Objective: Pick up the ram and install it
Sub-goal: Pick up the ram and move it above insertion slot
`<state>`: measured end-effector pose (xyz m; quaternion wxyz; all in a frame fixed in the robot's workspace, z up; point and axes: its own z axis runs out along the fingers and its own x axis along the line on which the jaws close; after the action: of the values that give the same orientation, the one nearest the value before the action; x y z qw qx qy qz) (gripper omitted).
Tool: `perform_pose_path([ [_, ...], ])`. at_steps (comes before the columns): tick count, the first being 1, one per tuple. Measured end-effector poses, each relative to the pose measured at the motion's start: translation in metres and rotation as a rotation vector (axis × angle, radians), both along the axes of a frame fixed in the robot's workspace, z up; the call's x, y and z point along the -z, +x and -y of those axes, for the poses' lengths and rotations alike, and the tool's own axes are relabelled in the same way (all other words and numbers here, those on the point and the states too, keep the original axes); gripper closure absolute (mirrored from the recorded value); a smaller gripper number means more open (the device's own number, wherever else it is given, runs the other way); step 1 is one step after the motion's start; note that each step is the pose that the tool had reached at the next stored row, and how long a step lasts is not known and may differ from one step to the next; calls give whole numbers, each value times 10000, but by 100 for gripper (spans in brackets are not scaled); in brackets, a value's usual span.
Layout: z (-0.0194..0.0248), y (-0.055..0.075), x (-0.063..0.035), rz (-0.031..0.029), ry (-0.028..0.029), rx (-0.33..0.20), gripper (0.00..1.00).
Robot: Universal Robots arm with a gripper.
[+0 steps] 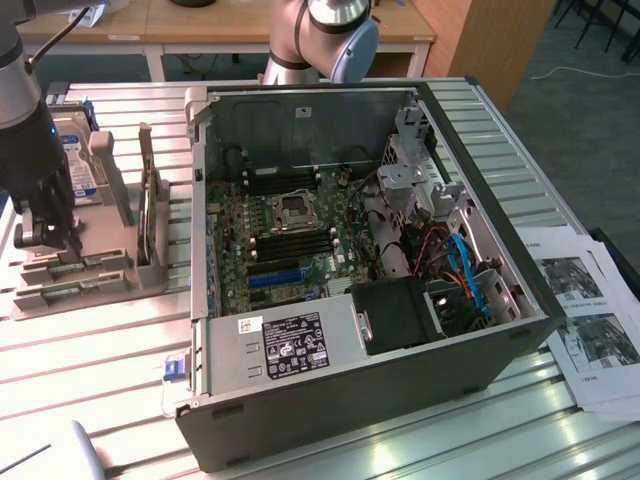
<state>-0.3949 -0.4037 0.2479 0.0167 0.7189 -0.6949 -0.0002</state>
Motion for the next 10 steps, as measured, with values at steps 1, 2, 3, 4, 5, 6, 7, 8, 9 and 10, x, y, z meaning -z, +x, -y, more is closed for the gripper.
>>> perform_pose_path([
  [1, 0, 0, 0, 0, 0, 0, 76],
  [2, 0, 0, 0, 0, 0, 0, 76],
  [3, 0, 0, 0, 0, 0, 0, 76],
  [4, 0, 0, 0, 0, 0, 0, 76],
  [5, 0, 0, 0, 0, 0, 1, 76],
  [6, 0, 0, 0, 0, 0, 0, 76],
  [7, 0, 0, 2, 0, 0, 0, 76],
  [8, 0, 0, 13, 3, 2, 0, 76],
  [9, 0, 0, 26, 0, 0, 0, 76],
  [10, 0, 0, 42, 0, 0, 0, 76],
])
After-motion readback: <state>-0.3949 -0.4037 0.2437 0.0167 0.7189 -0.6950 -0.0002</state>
